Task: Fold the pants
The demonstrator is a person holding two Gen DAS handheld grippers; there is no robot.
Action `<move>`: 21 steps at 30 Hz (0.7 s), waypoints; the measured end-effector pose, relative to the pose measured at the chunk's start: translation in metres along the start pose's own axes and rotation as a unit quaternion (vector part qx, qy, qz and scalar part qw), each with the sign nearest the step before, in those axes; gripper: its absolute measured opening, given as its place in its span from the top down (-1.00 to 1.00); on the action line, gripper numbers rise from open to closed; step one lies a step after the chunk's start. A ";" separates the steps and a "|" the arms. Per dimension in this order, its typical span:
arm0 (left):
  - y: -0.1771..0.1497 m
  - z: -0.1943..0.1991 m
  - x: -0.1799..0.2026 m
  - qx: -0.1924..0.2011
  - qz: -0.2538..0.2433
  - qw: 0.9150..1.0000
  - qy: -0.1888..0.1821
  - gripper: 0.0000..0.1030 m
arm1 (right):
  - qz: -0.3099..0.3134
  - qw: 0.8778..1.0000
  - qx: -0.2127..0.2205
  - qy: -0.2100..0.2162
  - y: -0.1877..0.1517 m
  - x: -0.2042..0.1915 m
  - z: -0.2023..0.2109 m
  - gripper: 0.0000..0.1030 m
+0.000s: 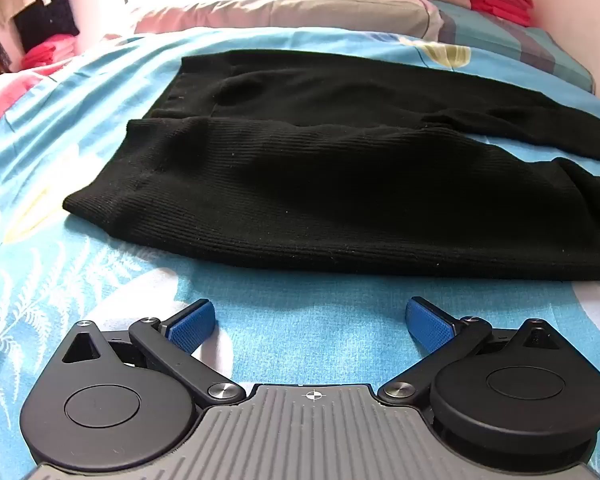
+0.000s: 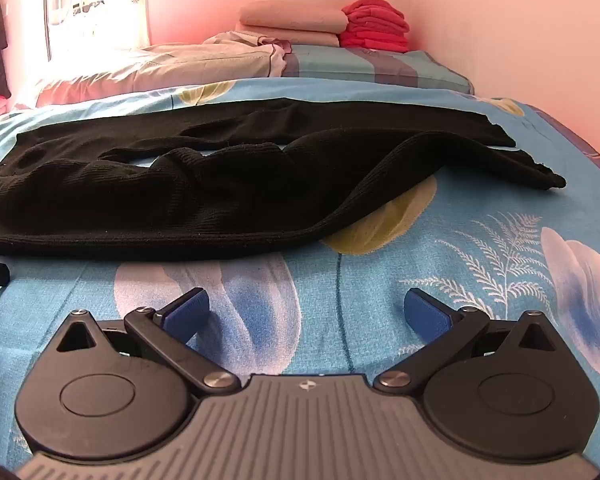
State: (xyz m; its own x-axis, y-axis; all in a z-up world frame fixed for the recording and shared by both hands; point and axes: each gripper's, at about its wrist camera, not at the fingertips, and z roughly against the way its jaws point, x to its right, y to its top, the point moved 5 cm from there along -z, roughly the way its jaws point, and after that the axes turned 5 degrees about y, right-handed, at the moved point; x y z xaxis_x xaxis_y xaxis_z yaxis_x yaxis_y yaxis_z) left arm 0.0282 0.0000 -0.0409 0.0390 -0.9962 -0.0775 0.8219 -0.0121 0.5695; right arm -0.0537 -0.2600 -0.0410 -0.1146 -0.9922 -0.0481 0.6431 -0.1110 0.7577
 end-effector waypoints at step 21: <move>0.002 0.000 -0.001 -0.007 0.005 1.000 0.014 -1.00 | -0.002 1.000 0.006 0.003 0.000 0.001 0.003 -1.00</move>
State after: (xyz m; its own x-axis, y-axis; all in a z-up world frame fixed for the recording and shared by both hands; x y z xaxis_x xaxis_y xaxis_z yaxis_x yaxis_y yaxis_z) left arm 0.0293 0.0007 -0.0395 0.0637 -0.9934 -0.0955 0.8297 -0.0004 0.5583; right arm -0.0562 -0.2610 -0.0385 -0.1126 -0.9921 -0.0552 0.6330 -0.1144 0.7657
